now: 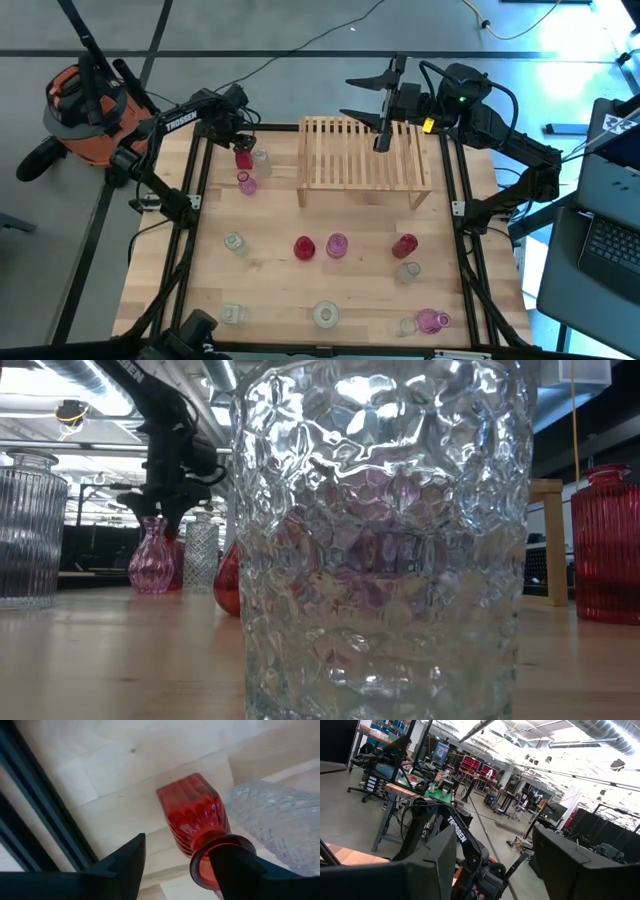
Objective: Sort vases onto shelf
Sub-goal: Put the top right red vase on the shelf
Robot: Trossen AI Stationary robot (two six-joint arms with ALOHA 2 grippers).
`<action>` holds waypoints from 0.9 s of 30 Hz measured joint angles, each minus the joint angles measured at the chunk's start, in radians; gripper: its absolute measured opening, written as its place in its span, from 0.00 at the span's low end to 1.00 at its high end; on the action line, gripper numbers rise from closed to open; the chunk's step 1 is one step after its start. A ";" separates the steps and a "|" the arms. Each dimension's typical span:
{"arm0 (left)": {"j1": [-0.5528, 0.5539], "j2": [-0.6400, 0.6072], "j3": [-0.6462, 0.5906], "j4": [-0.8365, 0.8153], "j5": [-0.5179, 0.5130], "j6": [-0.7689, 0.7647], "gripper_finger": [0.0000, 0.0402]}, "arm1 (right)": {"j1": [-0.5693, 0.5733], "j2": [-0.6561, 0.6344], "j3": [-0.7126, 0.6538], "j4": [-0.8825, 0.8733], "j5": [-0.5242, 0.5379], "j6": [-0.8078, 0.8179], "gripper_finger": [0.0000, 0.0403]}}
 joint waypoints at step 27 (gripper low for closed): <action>-0.001 -0.109 -0.002 -0.087 -0.006 0.052 0.04 | 0.000 0.000 0.000 -0.005 0.000 -0.001 0.52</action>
